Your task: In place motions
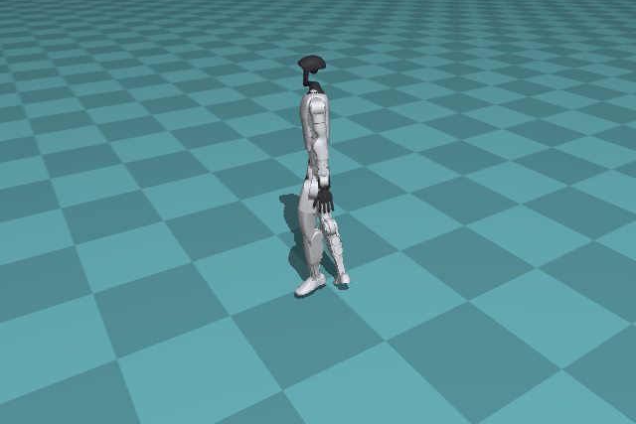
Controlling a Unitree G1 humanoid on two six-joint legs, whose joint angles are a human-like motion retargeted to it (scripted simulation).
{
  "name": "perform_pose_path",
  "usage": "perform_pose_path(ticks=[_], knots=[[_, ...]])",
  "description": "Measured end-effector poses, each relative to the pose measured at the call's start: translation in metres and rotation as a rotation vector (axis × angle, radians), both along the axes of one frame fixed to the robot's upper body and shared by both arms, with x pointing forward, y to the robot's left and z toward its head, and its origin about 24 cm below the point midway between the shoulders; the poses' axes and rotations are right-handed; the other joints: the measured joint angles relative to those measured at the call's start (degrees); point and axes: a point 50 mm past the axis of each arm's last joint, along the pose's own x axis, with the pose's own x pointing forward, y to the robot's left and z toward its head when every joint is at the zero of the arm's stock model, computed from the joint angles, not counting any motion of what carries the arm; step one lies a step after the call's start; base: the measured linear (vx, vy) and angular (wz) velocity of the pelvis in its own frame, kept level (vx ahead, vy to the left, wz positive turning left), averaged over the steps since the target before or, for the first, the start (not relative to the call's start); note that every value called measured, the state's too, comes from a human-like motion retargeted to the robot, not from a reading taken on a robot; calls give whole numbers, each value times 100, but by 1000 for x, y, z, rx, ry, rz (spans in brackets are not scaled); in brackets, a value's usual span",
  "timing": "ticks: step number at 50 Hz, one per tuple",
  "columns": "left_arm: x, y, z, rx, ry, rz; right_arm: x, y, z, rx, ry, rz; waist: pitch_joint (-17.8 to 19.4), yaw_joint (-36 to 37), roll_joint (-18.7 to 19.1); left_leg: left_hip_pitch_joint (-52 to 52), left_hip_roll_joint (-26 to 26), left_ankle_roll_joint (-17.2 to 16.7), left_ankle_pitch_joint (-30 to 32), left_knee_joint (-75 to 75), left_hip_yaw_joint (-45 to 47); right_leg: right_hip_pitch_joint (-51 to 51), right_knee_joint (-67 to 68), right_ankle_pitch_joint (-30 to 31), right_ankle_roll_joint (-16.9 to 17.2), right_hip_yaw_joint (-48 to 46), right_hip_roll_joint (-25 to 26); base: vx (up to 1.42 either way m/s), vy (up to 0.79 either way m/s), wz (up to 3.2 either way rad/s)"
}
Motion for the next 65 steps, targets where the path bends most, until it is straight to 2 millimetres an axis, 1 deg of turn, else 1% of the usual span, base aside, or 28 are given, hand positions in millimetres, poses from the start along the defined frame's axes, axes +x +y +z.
perform_pose_path(ticks=[2,3,5,7,8,9,10,12,13,15,19,22,23,25,27,28,29,30,32,33,35,39,42,45,49,53,60,65], knots=[[-12,-1,1,22,35,4,1,-2,0,-5,-38,-32,18,-92,111,179,-53,46,-61,-51,-211,292,220,382,-28,-231,-70,23,30,139],[-18,-1,1,23,50,-7,1,-4,0,1,-51,-43,11,-139,199,275,-49,90,-94,-94,-280,409,400,652,-111,-353,-102,29,32,130],[-27,-1,2,16,85,-35,-2,-5,1,16,-46,-55,30,-212,406,386,51,145,-124,-101,-528,512,1162,1239,-431,-278,-367,28,25,114],[-32,2,3,7,119,-65,-5,-5,0,17,-27,-72,136,-432,364,485,-68,187,-164,-46,-722,266,2751,1242,-607,310,-1157,25,19,140],[-34,4,3,-1,135,-83,-7,-4,0,14,-21,-84,198,-605,324,541,-163,221,-173,-31,-853,104,3356,1242,-530,717,-1412,19,17,167],[-34,7,3,-14,149,-106,-8,-2,0,15,-18,-97,196,-715,413,495,-67,240,-127,-34,-989,-41,3521,1242,-302,937,-1334,8,10,166],[-33,9,3,-28,162,-132,-9,0,0,19,-17,-111,162,-793,567,398,124,250,-53,-47,-1127,-179,3466,1242,0,1061,-1090,-17,-13,111],[-20,16,3,-71,171,-185,-2,5,-1,32,-33,-126,166,-771,806,22,715,152,223,-24,-1195,-997,3223,1242,0,1880,-126,-33,-39,57],[-14,18,2,-98,177,-211,0,7,-1,36,-37,-131,188,-755,828,-78,843,113,281,18,-1241,-1257,3102,1242,0,2294,252,-20,-41,55],[-2,20,2,-142,174,-249,5,12,-2,42,-48,-124,270,-672,785,-138,965,37,304,79,-1300,-1599,2982,1107,0,3044,660,3,-27,85],[20,27,2,-151,111,-302,10,22,-3,40,-60,-39,419,-1153,611,-99,816,-37,294,96,-1973,-1833,2454,575,0,4156,1099,28,-9,200],[34,28,2,-129,66,-345,8,27,-4,50,-54,41,541,-1518,409,94,571,-90,294,26,-2441,-1767,1788,-73,0,5289,1529,28,-11,223],[37,28,2,-125,54,-357,6,29,-4,56,-45,63,596,-1600,329,216,449,-74,286,-24,-2554,-1667,1516,-314,0,5665,1584,27,12,206],[37,23,1,-125,30,-374,-3,30,-4,65,-11,96,627,-1697,176,446,44,103,248,-139,-2723,-1437,853,-808,0,6251,1413,21,37,191],[38,18,1,-123,-6,-379,-11,28,-4,70,24,119,648,-1720,-33,632,-376,245,232,-213,-2939,-1298,325,-1379,-315,6208,1088,17,23,148],[36,18,1,-117,-16,-378,-15,28,-3,74,41,128,631,-1658,-114,696,-465,250,206,-207,-3018,-1207,70,-1550,-567,6150,1081,21,-1,66],[34,19,1,-111,-19,-375,-20,28,-3,81,58,135,557,-1484,-206,705,-543,243,174,-206,-3009,-1105,-9,-1671,-631,5508,886,24,-9,-4],[31,20,1,-105,-18,-372,-24,28,-3,89,75,141,455,-1253,-304,687,-613,229,138,-207,-2955,-998,2,-1767,-601,4573,597,23,-9,4],[23,19,0,-94,11,-373,-30,31,-2,107,101,127,303,-1067,-316,625,-617,201,112,-184,-3103,-1040,-104,-1792,-321,5295,662,15,-10,54],[19,17,0,-84,28,-360,-30,31,-2,109,104,119,228,-916,-304,579,-593,179,89,-184,-3109,-1051,-164,-1799,-333,5297,669,7,-10,47],[8,13,0,-53,50,-289,-26,31,-3,100,91,124,190,-819,-308,559,-566,163,47,-178,-3148,-978,-303,-1839,-506,4730,626,4,-11,46],[-19,16,2,-64,95,-155,-9,31,-4,78,40,193,101,-1212,-311,535,-573,132,14,-178,-3447,-827,-473,-1942,-492,4668,798,10,-12,80],[-37,20,5,-50,187,-157,1,33,-5,84,7,208,-53,-1257,-296,484,-532,58,5,-252,-3444,-892,-446,-1986,-421,4581,821,5,-10,25],[-43,26,7,9,215,-179,12,36,-5,93,-46,184,-28,-1198,-334,498,-510,-1,-23,-287,-3446,-886,-402,-2011,-346,4529,837,-1,-11,14],[-42,27,6,-11,206,-199,20,39,-5,100,-81,194,19,-1273,-352,478,-476,-47,-80,-232,-3558,-845,-391,-2044,-262,4507,875,3,-12,22],[-32,24,4,-26,169,-206,18,38,-5,102,-79,213,-3,-1291,-364,440,-440,-113,-129,-236,-3567,-865,-385,-2094,-197,4484,906,-1,-9,7],[-3,19,1,-50,80,-243,-1,35,-5,109,-5,195,80,-1399,-364,339,-333,-148,-326,-17,-3533,-881,-314,-2123,-46,4534,950,-1,-10,4],[16,18,0,-58,8,-284,-18,32,-3,121,62,156,154,-1456,-446,227,-274,-140,-549,403,-3342,-881,-306,-2144,-21,4655,871,-1,-7,-17]])
